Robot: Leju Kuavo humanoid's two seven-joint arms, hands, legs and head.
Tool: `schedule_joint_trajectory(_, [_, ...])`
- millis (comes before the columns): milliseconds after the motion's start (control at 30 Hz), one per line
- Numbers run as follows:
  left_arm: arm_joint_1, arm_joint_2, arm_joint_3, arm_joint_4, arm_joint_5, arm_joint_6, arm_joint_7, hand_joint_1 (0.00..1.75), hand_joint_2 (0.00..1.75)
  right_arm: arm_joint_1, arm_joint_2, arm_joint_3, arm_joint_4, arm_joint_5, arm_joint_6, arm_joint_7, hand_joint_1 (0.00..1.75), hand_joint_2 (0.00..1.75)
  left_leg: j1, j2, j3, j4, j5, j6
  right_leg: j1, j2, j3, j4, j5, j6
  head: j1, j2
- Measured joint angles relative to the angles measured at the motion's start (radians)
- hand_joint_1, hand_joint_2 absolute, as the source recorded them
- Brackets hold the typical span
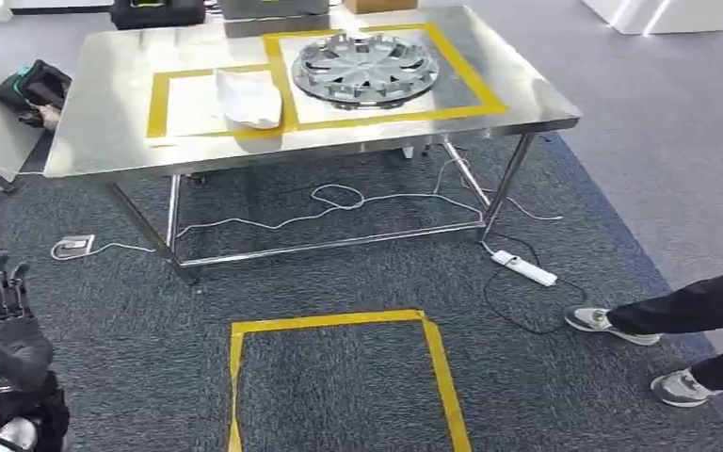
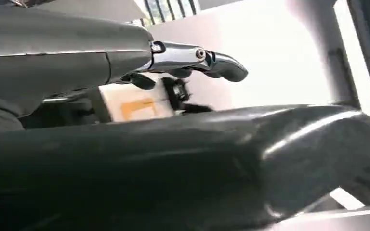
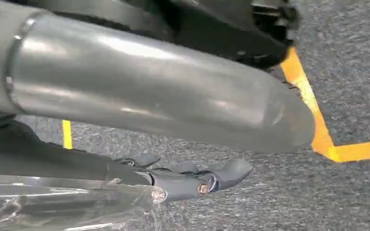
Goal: Take the parts from the cabinet and place them on the table.
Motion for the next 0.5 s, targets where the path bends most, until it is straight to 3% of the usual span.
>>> schedule_joint_trajectory(67, [-0.025, 0.013, -0.008, 0.100, -0.052, 0.017, 0.065, 0.00, 0.00, 0.000, 0.000, 0.000, 0.000, 0.004, 0.003, 0.000, 0.00, 0.00, 0.004, 0.020, 0.005, -0.005, 0.001, -0.012, 0.004, 0.020, -0.007, 0.003, 0.000, -0.010, 0.000, 0.000])
schedule_joint_trajectory(100, [-0.043, 0.019, -0.008, 0.156, -0.064, 0.024, 0.070, 0.00, 0.00, 0.001, 0.000, 0.000, 0.000, 0.006, 0.006, 0.000, 0.00, 0.00, 0.003, 0.032, 0.009, -0.007, 0.001, -0.020, 0.002, 0.033, -0.008, -0.004, 0.007, -0.019, 0.002, 0.000])
schedule_joint_trajectory(133, [-0.055, 0.026, -0.007, 0.217, -0.071, 0.027, 0.068, 0.00, 0.00, 0.001, 0.000, 0.000, 0.000, 0.010, 0.006, 0.000, 0.00, 0.00, 0.008, 0.001, 0.005, 0.002, -0.008, -0.030, -0.007, 0.046, 0.004, -0.009, 0.017, -0.025, -0.001, 0.000])
schedule_joint_trajectory(167, [-0.063, 0.030, -0.008, 0.260, -0.074, 0.029, 0.062, 0.00, 0.00, 0.000, 0.000, 0.000, 0.000, 0.011, 0.007, 0.000, 0.00, 0.00, 0.010, -0.045, -0.010, 0.038, -0.042, -0.035, -0.009, 0.058, -0.001, -0.008, 0.024, -0.032, -0.003, 0.000])
schedule_joint_trajectory(200, [-0.065, 0.037, -0.008, 0.301, -0.075, 0.029, 0.060, 0.00, 0.00, -0.002, 0.000, 0.000, 0.000, 0.012, 0.007, -0.001, 0.00, 0.00, 0.013, -0.071, -0.043, 0.116, -0.091, -0.038, -0.010, 0.072, -0.006, -0.009, 0.026, -0.035, -0.005, 0.000])
schedule_joint_trajectory(267, [-0.077, 0.047, -0.007, 0.370, -0.075, 0.027, 0.072, 0.00, 0.00, 0.000, 0.000, 0.000, 0.000, 0.014, 0.009, -0.002, 0.00, 0.00, 0.013, -0.082, -0.115, 0.273, -0.157, -0.043, -0.010, 0.103, -0.013, -0.008, 0.030, -0.035, -0.008, 0.000])
schedule_joint_trajectory(300, [-0.086, 0.050, -0.003, 0.410, -0.074, 0.020, 0.099, 0.00, 0.00, 0.002, 0.000, 0.000, 0.000, 0.017, 0.009, -0.002, 0.00, 0.00, 0.013, -0.083, -0.133, 0.305, -0.157, -0.044, -0.011, 0.116, -0.015, -0.008, 0.032, -0.034, -0.008, 0.000])
schedule_joint_trajectory(333, [-0.099, 0.050, 0.003, 0.457, -0.068, 0.013, 0.121, 0.00, 0.00, 0.004, 0.000, 0.000, 0.000, 0.021, 0.009, -0.002, 0.00, 0.00, 0.013, -0.084, -0.126, 0.290, -0.134, -0.043, -0.011, 0.129, -0.015, -0.008, 0.033, -0.032, -0.008, 0.000])
schedule_joint_trajectory(367, [-0.118, 0.049, 0.014, 0.525, -0.058, 0.007, 0.149, 0.00, 0.00, 0.004, 0.000, 0.000, 0.000, 0.026, 0.009, 0.000, 0.00, 0.00, 0.014, -0.086, -0.101, 0.231, -0.091, -0.041, -0.013, 0.143, -0.016, -0.008, 0.035, -0.029, -0.008, 0.000])
schedule_joint_trajectory(400, [-0.142, 0.050, 0.028, 0.610, -0.048, 0.007, 0.169, 0.00, 0.00, 0.004, 0.000, 0.000, 0.000, 0.032, 0.009, 0.002, 0.00, 0.00, 0.015, -0.096, -0.059, 0.139, -0.041, -0.040, -0.014, 0.158, -0.017, -0.007, 0.037, -0.025, -0.008, 0.000])
schedule_joint_trajectory(433, [-0.178, 0.051, 0.043, 0.705, -0.044, 0.017, 0.185, 0.00, 0.00, 0.002, 0.000, 0.002, 0.000, 0.041, 0.009, 0.008, 0.00, 0.00, 0.018, -0.124, -0.010, 0.042, -0.002, -0.038, -0.016, 0.169, -0.018, -0.007, 0.040, -0.021, -0.008, 0.000])
schedule_joint_trajectory(467, [-0.214, 0.052, 0.064, 0.829, -0.039, 0.030, 0.210, 0.00, 0.00, 0.000, 0.000, 0.006, 0.000, 0.050, 0.010, 0.014, 0.00, 0.00, 0.023, -0.177, 0.011, -0.010, -0.010, -0.038, -0.013, 0.179, -0.022, -0.004, 0.042, -0.014, -0.009, 0.000])
schedule_joint_trajectory(500, [-0.239, 0.052, 0.081, 0.920, -0.039, 0.039, 0.225, 0.00, 0.00, -0.003, 0.000, 0.008, 0.000, 0.057, 0.011, 0.016, 0.00, 0.00, 0.021, -0.164, 0.008, -0.010, -0.004, -0.027, -0.011, 0.190, -0.027, -0.002, 0.042, -0.009, -0.007, 0.000])
